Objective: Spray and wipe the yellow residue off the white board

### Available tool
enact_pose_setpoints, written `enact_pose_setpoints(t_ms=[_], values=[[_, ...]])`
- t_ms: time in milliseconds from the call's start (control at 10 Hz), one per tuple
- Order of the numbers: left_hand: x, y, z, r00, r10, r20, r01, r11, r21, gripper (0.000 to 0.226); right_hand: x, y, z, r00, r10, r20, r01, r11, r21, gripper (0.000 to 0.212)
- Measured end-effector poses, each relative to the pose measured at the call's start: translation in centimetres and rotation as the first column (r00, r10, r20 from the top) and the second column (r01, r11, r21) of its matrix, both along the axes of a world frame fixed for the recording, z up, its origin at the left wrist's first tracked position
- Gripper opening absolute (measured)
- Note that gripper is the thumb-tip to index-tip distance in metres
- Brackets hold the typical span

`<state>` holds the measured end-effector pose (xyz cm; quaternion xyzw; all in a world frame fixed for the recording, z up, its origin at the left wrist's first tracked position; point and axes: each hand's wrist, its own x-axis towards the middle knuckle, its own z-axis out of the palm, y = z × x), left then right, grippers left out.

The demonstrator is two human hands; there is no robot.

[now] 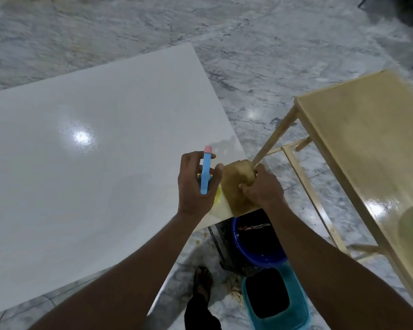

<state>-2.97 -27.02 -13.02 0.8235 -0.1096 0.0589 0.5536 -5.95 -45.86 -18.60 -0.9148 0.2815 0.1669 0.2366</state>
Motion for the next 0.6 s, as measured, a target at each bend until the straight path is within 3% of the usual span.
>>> enact_pose_setpoints(t_ms=[100,200,400,500,600], values=[[-0.2,0.5,-0.2,0.999,-0.041,0.005,0.041,0.999,0.014,0.034,-0.2,-0.2,0.0,1.000,-0.025,0.002,0.025,1.000,-0.012,0.063],[-0.4,1.4,-0.5,0.995,-0.096,-0.025,0.097,0.995,0.033,0.054,-0.8,-0.4,0.3,0.997,-0.053,0.064,0.055,0.998,-0.038,0.062],[-1.6,5.8,0.6,0.977,-0.161,-0.137,0.185,0.965,0.186,0.109,-2.3,-0.4,2.8,0.984,-0.106,0.141,0.116,0.991,-0.063,0.049],[-2.2,11.1,1.1,0.956,-0.150,-0.253,0.214,0.945,0.248,0.120,-3.5,0.6,4.8,0.969,-0.137,0.205,0.147,0.989,-0.034,0.041],[-3.5,18.0,1.8,0.942,-0.120,-0.314,0.203,0.948,0.244,0.113,-5.5,2.5,7.7,0.968,-0.141,0.208,0.151,0.988,-0.033,0.041]])
